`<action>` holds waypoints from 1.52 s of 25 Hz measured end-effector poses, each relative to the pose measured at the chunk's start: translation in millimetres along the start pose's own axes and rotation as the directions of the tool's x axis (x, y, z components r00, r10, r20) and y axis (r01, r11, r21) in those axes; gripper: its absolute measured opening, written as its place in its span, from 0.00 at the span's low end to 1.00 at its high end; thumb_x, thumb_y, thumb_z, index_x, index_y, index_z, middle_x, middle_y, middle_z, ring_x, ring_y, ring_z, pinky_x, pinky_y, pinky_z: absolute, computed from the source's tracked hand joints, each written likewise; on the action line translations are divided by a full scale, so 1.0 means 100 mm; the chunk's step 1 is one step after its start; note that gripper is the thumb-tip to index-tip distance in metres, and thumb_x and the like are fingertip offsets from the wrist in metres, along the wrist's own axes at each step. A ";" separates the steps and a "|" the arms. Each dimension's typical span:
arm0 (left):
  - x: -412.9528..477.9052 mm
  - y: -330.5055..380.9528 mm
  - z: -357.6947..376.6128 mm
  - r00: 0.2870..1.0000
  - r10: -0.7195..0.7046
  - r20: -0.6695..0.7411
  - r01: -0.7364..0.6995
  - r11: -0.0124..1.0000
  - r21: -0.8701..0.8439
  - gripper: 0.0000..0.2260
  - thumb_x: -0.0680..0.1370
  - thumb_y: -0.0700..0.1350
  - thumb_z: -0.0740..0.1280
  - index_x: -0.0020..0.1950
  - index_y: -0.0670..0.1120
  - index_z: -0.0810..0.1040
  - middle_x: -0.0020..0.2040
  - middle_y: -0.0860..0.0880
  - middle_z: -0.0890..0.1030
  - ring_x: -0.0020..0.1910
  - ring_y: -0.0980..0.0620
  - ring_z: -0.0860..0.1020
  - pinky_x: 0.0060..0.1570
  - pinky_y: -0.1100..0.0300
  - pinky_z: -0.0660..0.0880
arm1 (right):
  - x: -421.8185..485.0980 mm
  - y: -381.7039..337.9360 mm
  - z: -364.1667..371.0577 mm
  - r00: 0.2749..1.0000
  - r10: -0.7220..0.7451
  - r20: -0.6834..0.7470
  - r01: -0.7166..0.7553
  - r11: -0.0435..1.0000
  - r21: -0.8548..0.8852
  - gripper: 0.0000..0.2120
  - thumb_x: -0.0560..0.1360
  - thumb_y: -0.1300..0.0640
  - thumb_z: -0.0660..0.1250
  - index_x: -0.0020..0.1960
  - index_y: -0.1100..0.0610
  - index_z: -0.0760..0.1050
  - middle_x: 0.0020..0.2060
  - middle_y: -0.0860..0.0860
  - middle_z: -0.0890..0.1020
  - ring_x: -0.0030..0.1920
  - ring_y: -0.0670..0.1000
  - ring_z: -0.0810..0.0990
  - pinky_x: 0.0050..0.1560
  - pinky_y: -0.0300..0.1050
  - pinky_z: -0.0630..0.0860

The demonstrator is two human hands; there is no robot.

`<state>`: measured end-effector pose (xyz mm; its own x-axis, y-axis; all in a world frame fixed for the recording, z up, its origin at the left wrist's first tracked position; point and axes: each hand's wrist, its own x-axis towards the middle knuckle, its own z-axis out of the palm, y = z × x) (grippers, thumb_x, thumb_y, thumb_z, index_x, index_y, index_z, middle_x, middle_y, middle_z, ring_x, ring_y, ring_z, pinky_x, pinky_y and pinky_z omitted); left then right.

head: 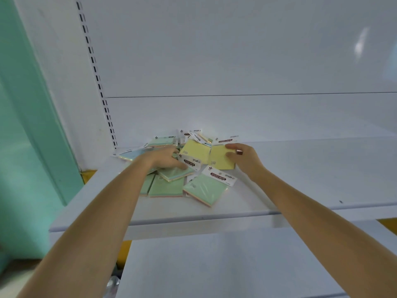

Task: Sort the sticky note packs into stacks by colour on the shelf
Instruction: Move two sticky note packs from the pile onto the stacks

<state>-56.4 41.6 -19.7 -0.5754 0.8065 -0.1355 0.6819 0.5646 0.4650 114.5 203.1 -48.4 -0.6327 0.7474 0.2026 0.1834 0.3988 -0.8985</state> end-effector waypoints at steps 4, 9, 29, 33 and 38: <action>0.08 -0.01 -0.04 0.999 0.019 0.051 -0.015 0.998 -0.061 0.34 0.67 0.51 0.75 0.69 0.48 0.65 0.57 0.50 0.77 0.56 0.50 0.75 0.54 0.58 0.69 | 0.01 0.06 0.00 0.997 0.020 0.073 -0.023 0.999 0.041 0.26 0.71 0.70 0.59 0.66 0.51 0.69 0.57 0.48 0.68 0.49 0.51 0.70 0.37 0.34 0.68; 0.12 0.02 -0.16 0.999 0.053 0.005 -0.053 0.994 -0.093 0.36 0.67 0.43 0.75 0.71 0.46 0.61 0.49 0.49 0.75 0.48 0.48 0.75 0.49 0.55 0.73 | 0.06 0.14 -0.13 0.999 -0.033 0.003 0.032 0.998 0.062 0.25 0.71 0.70 0.58 0.65 0.52 0.69 0.60 0.50 0.70 0.46 0.54 0.72 0.37 0.35 0.68; 0.69 2.53 1.16 0.828 0.004 -0.561 -0.432 0.643 -0.633 0.09 0.74 0.38 0.66 0.53 0.41 0.78 0.50 0.45 0.78 0.48 0.49 0.76 0.50 0.53 0.75 | -0.05 1.06 -2.88 0.993 0.017 -0.116 0.018 0.956 0.292 0.23 0.75 0.74 0.55 0.67 0.58 0.68 0.63 0.55 0.69 0.55 0.53 0.72 0.44 0.36 0.81; 0.79 3.40 1.68 0.949 0.032 -0.312 -0.284 0.512 -0.810 0.21 0.74 0.29 0.61 0.66 0.39 0.69 0.58 0.47 0.71 0.50 0.46 0.75 0.33 0.64 0.78 | -0.06 1.44 -3.71 0.980 0.091 -0.178 -0.041 0.963 0.268 0.23 0.76 0.73 0.55 0.68 0.59 0.67 0.68 0.57 0.68 0.55 0.52 0.72 0.55 0.46 0.75; 1.13 4.25 2.09 0.980 0.036 -0.198 -0.193 0.447 -0.873 0.23 0.75 0.28 0.59 0.69 0.37 0.65 0.55 0.42 0.72 0.52 0.46 0.73 0.39 0.65 0.74 | 0.11 1.98 -4.61 0.939 0.191 -0.287 -0.127 0.965 0.228 0.23 0.76 0.72 0.54 0.69 0.60 0.65 0.69 0.57 0.69 0.55 0.52 0.72 0.60 0.46 0.73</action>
<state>262.5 409.0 -20.0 -0.6282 0.7760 0.0574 0.0214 -0.0565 0.9982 490.7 535.4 -44.3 -0.3434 0.9301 0.1301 0.0855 0.1689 -0.9819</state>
